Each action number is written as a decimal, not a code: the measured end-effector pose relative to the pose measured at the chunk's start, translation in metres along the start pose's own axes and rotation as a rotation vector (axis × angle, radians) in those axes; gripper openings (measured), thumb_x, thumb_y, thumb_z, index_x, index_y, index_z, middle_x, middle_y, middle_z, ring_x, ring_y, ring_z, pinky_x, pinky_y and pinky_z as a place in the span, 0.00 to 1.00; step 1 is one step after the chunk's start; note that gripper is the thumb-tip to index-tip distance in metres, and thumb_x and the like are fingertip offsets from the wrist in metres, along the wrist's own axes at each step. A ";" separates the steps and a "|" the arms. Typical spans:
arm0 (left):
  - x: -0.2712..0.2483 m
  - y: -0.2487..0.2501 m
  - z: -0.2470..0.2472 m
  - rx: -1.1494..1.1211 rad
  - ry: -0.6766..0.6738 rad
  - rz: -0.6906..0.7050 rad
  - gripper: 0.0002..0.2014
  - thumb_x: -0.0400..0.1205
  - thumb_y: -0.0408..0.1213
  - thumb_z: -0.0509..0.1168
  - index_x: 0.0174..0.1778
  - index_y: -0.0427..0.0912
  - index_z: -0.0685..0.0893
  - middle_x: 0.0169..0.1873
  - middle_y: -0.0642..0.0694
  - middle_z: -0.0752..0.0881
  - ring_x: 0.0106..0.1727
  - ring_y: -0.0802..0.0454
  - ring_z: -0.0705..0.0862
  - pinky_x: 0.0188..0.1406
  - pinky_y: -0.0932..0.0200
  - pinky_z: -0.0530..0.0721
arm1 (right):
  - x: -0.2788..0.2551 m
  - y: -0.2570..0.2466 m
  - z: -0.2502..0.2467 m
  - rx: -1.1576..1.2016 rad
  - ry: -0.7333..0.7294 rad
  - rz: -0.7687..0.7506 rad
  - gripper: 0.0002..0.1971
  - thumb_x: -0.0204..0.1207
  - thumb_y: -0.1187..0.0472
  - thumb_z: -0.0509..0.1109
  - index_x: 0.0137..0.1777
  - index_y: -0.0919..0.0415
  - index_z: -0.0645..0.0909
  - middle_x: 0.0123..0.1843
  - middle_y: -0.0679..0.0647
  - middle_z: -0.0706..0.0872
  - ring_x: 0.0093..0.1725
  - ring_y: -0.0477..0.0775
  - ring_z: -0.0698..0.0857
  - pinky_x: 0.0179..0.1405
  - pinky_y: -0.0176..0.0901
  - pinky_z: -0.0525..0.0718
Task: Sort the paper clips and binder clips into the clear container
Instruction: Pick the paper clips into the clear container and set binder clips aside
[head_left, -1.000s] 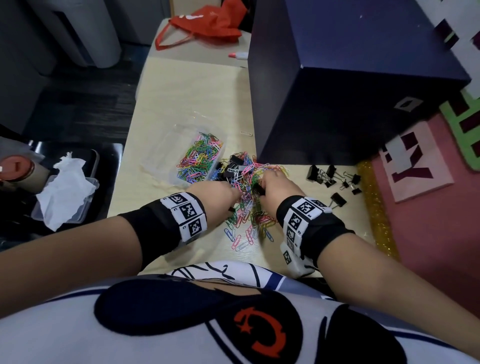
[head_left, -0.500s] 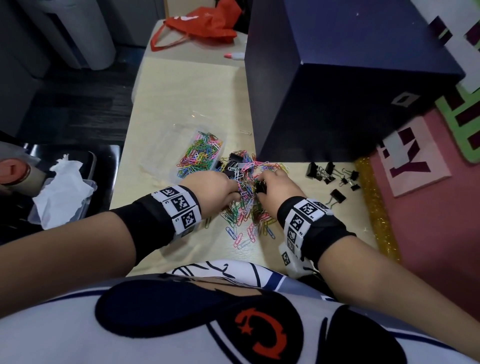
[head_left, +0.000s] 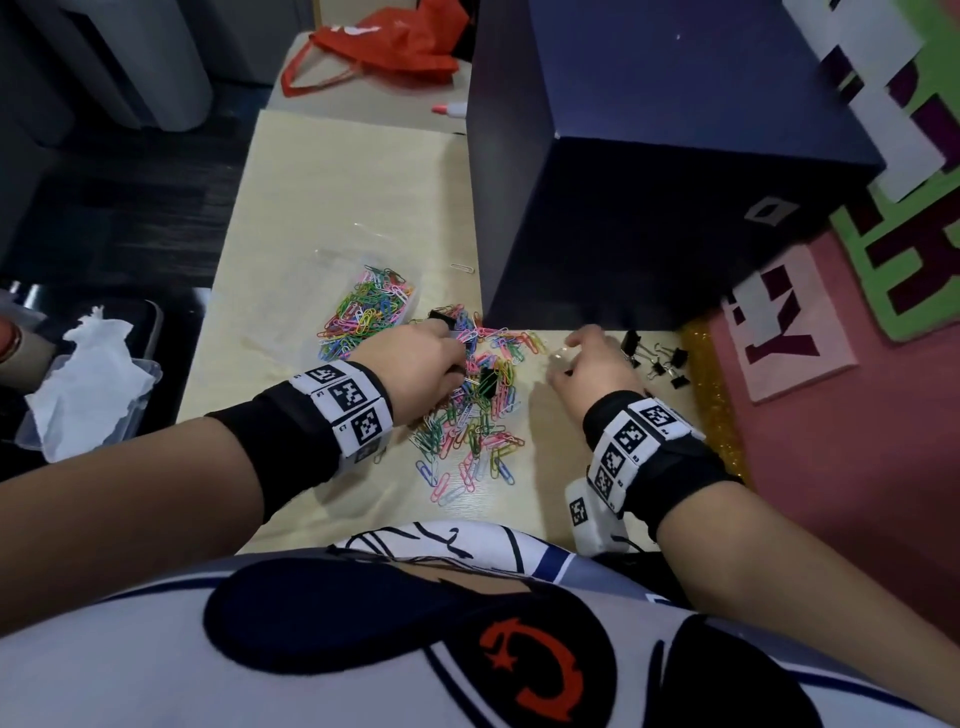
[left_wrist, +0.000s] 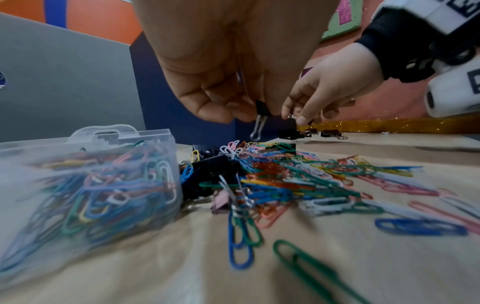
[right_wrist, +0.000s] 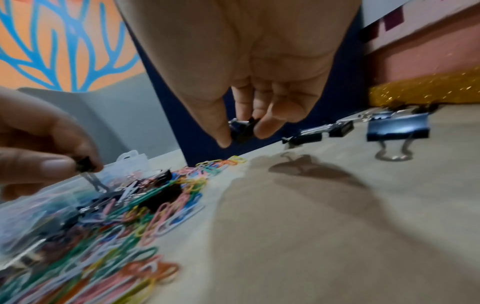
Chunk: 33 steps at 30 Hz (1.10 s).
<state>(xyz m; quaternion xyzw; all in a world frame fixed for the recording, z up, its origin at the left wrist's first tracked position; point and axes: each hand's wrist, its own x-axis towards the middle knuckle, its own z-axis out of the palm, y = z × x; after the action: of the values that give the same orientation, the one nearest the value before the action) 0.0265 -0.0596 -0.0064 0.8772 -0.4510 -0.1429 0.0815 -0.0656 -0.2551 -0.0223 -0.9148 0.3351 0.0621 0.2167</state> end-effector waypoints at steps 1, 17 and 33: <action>0.001 0.002 -0.001 -0.008 0.001 -0.005 0.13 0.84 0.45 0.59 0.59 0.45 0.83 0.53 0.44 0.80 0.55 0.43 0.82 0.53 0.49 0.83 | 0.001 0.003 -0.003 -0.052 0.061 0.024 0.20 0.79 0.53 0.66 0.69 0.57 0.71 0.66 0.59 0.75 0.58 0.60 0.80 0.49 0.44 0.76; -0.006 -0.001 -0.007 0.039 -0.006 -0.145 0.11 0.82 0.45 0.62 0.55 0.44 0.79 0.54 0.45 0.83 0.55 0.43 0.82 0.47 0.52 0.79 | -0.008 -0.040 0.021 -0.438 -0.309 -0.559 0.27 0.74 0.61 0.66 0.73 0.52 0.66 0.70 0.56 0.72 0.70 0.62 0.72 0.68 0.56 0.69; 0.021 0.017 -0.006 0.109 -0.028 -0.061 0.09 0.78 0.47 0.60 0.44 0.45 0.73 0.44 0.45 0.82 0.45 0.43 0.82 0.37 0.55 0.79 | -0.006 -0.005 -0.001 -0.077 -0.245 -0.339 0.16 0.77 0.43 0.64 0.59 0.50 0.70 0.43 0.52 0.83 0.41 0.55 0.82 0.36 0.44 0.74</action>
<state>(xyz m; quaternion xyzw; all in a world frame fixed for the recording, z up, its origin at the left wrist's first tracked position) 0.0271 -0.0864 0.0006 0.8916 -0.4323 -0.1329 0.0226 -0.0675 -0.2486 -0.0180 -0.9513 0.1448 0.1483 0.2283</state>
